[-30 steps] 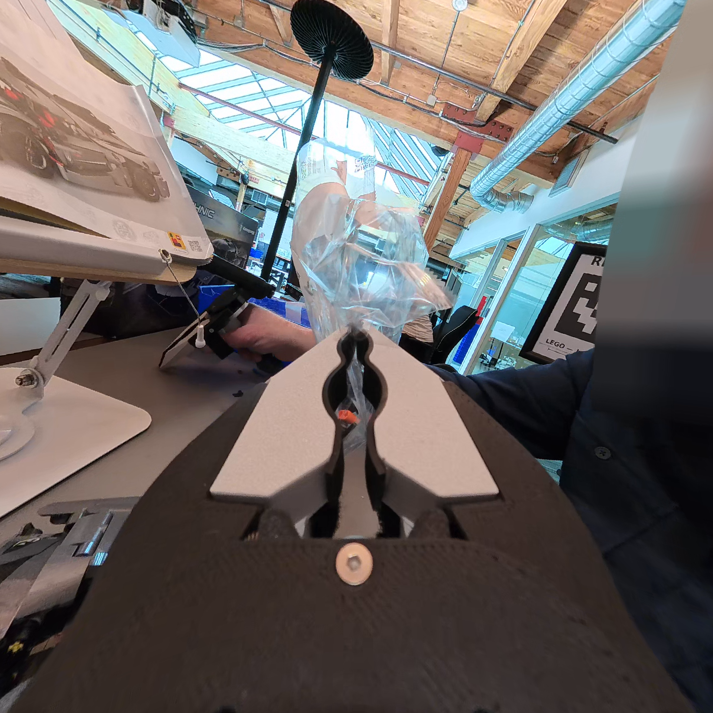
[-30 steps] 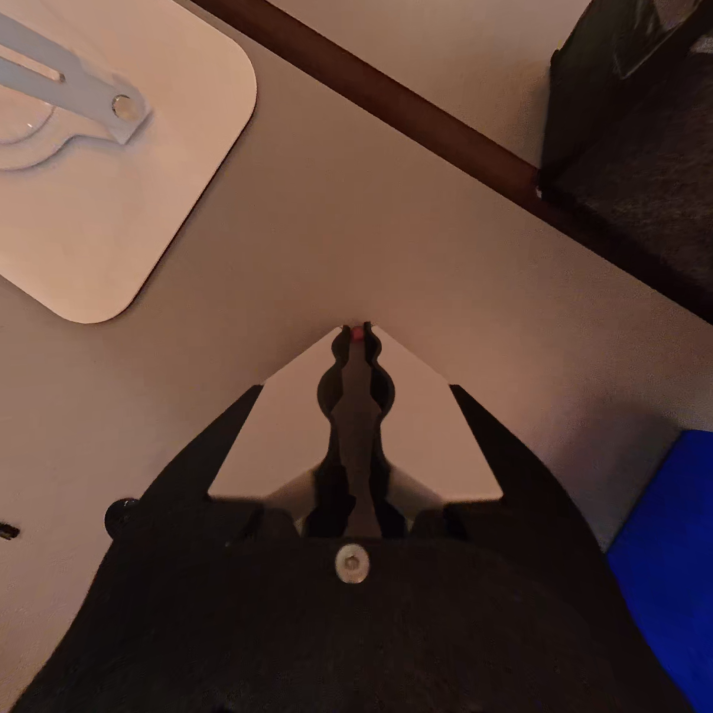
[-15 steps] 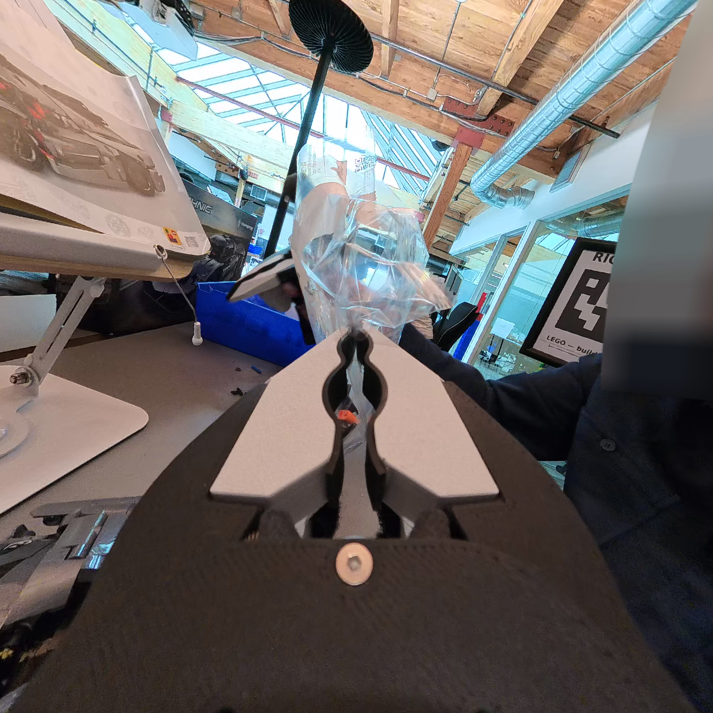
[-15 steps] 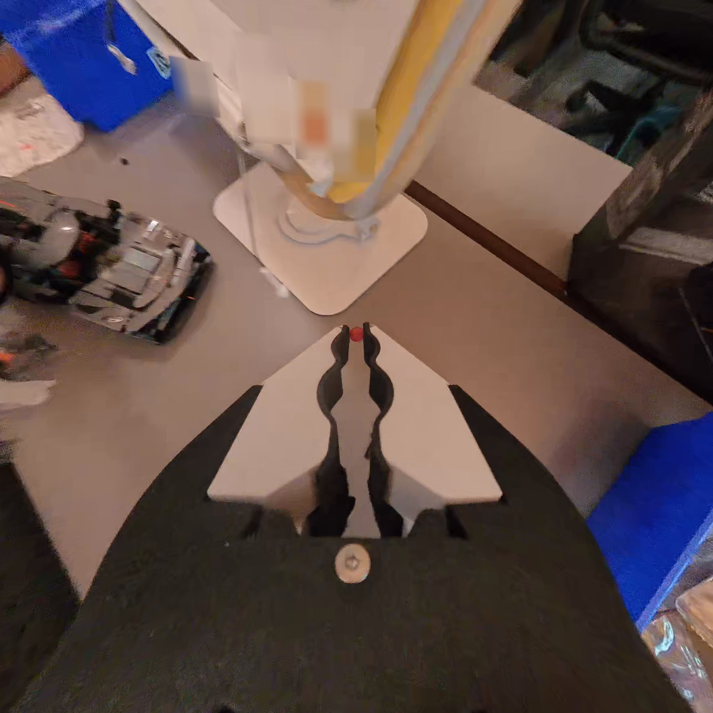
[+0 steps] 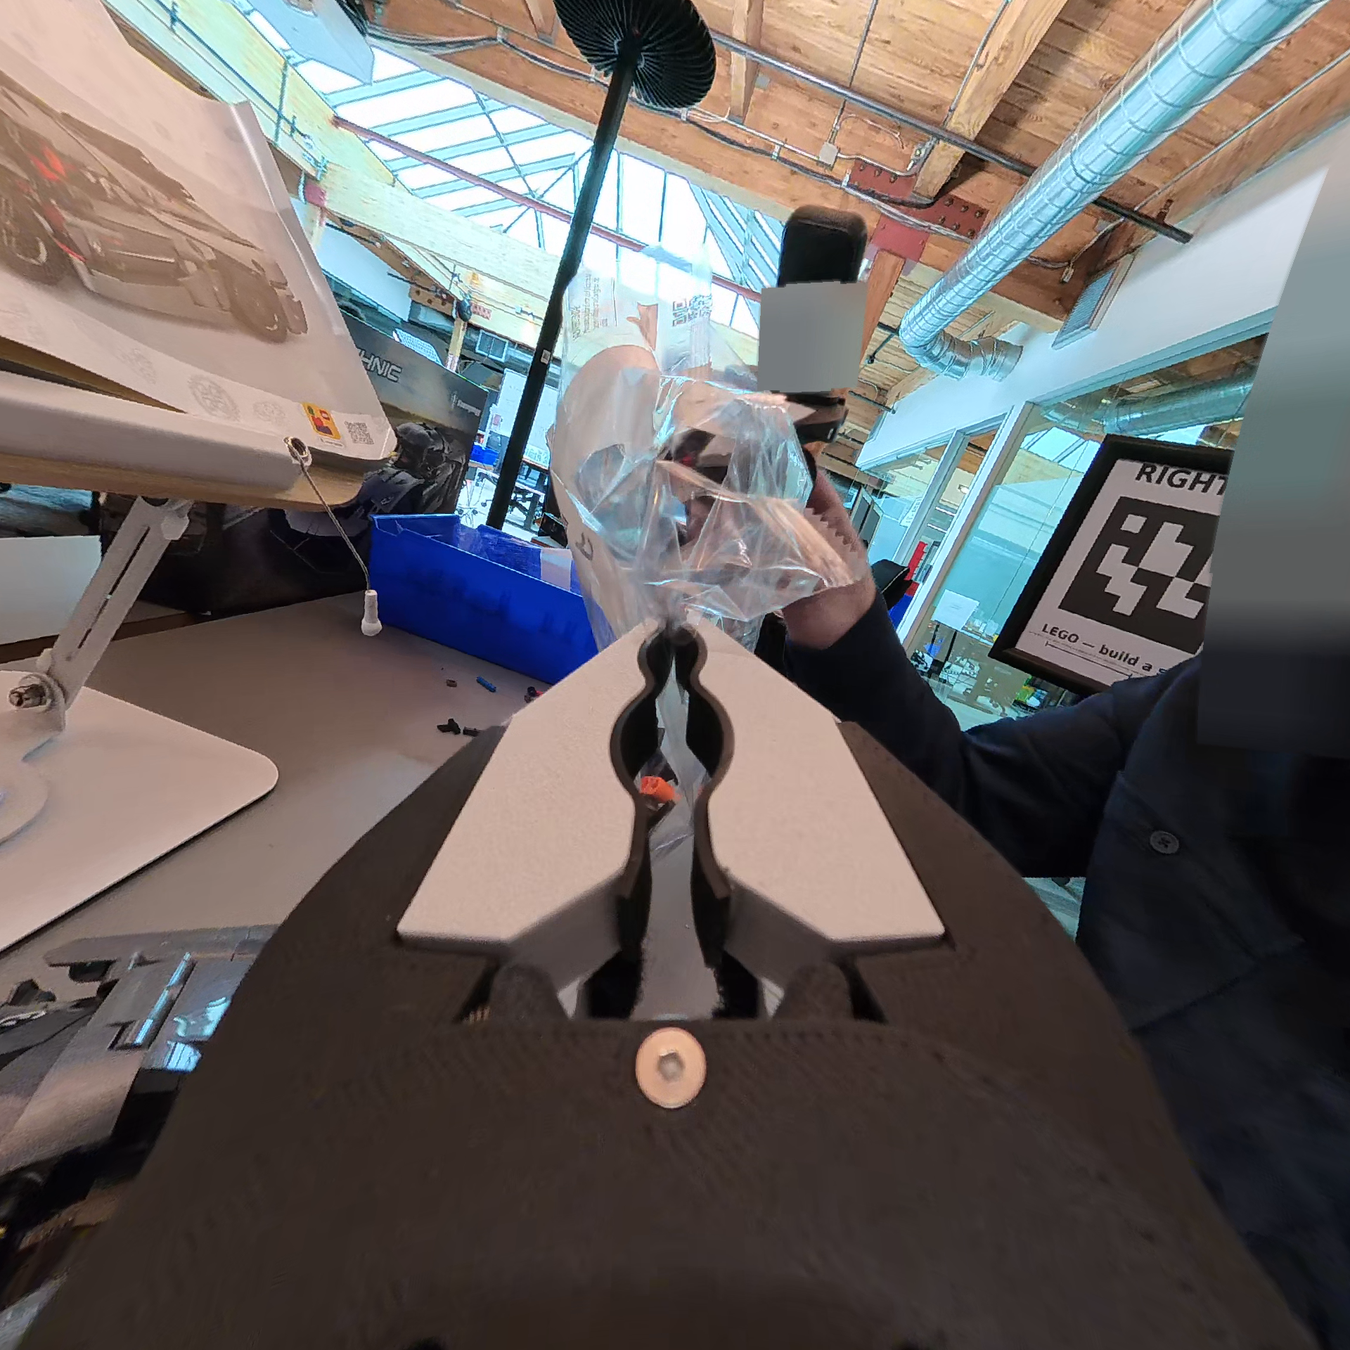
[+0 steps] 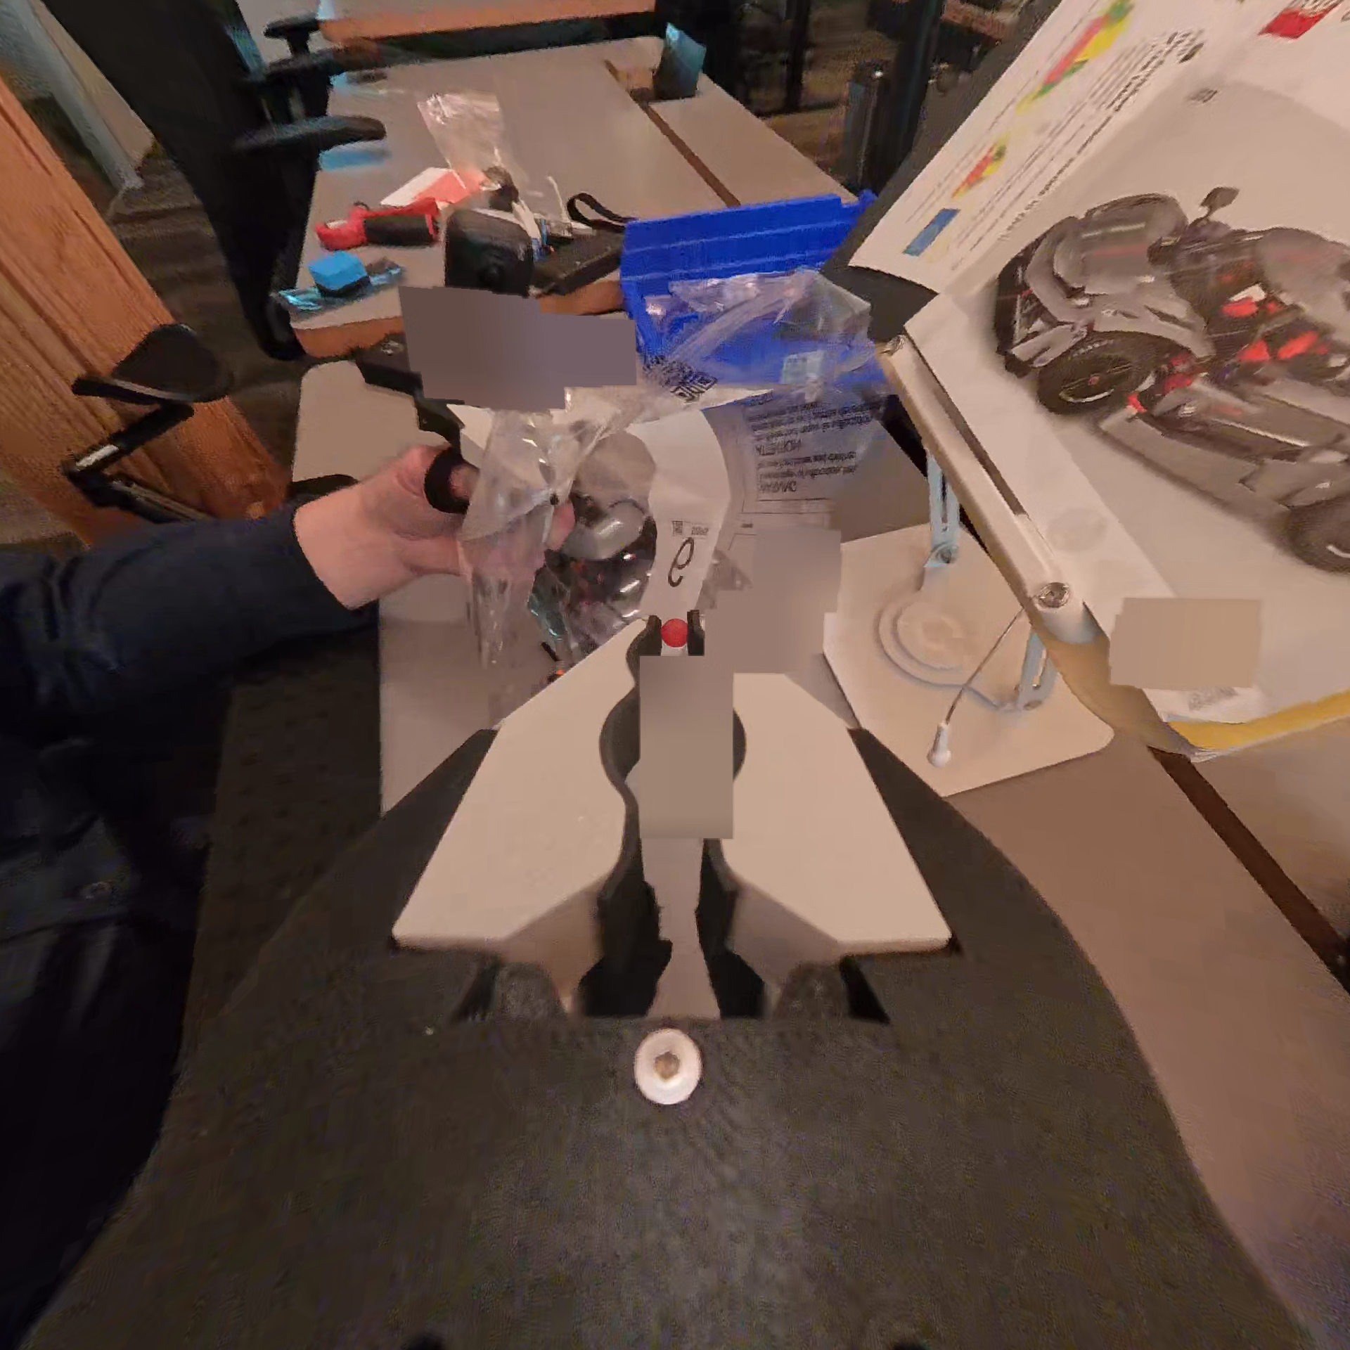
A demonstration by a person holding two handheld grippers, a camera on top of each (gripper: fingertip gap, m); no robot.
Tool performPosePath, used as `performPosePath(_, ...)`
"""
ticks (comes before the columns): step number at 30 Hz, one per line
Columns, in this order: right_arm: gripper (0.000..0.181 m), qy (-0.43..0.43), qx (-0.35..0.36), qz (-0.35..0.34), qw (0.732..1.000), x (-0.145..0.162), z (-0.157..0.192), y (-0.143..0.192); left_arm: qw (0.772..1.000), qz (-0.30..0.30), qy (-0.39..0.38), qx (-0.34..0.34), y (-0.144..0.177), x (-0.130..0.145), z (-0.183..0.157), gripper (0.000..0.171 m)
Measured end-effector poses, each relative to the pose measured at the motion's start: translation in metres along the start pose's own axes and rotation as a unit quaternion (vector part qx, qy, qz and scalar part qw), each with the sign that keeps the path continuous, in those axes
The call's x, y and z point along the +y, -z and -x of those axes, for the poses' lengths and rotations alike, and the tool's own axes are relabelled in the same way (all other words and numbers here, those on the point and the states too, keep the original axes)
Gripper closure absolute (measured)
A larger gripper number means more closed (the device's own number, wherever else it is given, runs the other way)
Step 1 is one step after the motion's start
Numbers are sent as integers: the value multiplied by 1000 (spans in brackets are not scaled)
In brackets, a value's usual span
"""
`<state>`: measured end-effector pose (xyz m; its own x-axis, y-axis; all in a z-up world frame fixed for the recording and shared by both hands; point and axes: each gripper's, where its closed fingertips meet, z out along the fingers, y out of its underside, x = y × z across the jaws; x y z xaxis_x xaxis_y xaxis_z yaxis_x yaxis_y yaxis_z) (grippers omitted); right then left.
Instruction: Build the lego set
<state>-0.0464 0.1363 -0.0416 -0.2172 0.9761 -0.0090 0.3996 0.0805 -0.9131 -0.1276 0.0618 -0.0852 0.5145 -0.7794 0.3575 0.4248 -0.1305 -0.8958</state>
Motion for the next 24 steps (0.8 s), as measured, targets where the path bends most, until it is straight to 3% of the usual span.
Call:
performPosePath(2,177,10,-3,10,1000,3,4,-11,1000,1,0,1,0,0,0,171)
performPosePath(5,160,2,-3,36,999,11,4,-21,1000,2,-1,2,-1,0,-1,171)
performPosePath(9,161,-2,15,8,1000,3,-7,-8,1000,-1,-2,3,0,-1,-2,171)
performPosePath(13,171,-25,128,13,991,14,-54,19,1000,-3,-1,-1,1,-2,0,171)
performPosePath(16,165,-83,187,94,974,67,-94,31,1000,-10,-3,-4,4,-6,0,171)
performPosePath(22,161,-147,214,282,923,199,-137,1,1000,-14,-4,-7,7,-8,0,171)
performPosePath(24,163,-172,207,298,916,219,-142,-7,1000,-14,-4,-7,7,-7,0,171)
